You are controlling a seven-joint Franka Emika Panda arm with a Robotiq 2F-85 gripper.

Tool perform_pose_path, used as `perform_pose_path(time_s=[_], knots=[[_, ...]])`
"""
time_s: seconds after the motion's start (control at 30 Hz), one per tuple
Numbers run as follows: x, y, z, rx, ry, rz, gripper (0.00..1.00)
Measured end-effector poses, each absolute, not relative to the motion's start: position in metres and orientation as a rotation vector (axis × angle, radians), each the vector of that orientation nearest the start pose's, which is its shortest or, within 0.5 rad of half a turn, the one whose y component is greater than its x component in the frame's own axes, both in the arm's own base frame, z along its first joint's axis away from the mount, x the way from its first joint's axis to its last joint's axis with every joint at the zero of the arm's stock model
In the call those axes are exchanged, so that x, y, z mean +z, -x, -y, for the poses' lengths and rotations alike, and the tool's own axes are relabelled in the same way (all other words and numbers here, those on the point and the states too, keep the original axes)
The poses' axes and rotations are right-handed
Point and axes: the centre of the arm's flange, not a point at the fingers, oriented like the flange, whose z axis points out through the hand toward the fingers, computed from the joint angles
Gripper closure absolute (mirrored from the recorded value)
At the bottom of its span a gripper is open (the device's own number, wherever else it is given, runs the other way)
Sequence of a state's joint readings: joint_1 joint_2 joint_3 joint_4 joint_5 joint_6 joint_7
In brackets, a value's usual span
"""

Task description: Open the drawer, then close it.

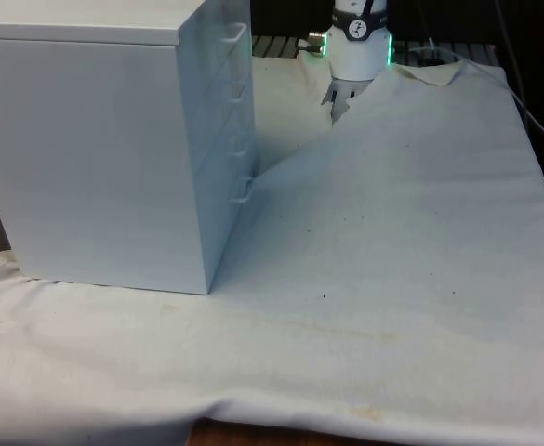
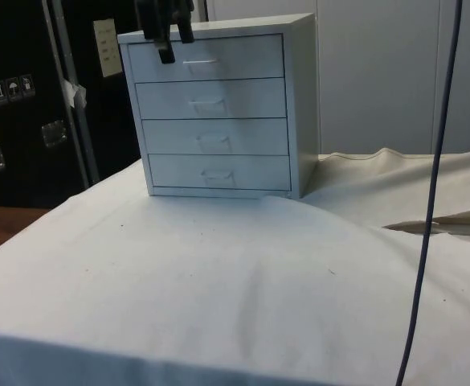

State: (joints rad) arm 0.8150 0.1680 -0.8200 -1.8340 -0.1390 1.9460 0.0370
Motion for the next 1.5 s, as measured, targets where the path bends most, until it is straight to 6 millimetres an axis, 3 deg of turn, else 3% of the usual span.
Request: perform_pose_path(time_s=[0.3,1.23,1.5], knots=[[0.46,-0.596,-0.005,-0.014,3.442,0.033,0.0],[0.421,-0.603,0.04,-0.06,3.579,0.026,0.0],[0.414,-0.603,0.04,-0.045,3.605,0.039,0.0]])
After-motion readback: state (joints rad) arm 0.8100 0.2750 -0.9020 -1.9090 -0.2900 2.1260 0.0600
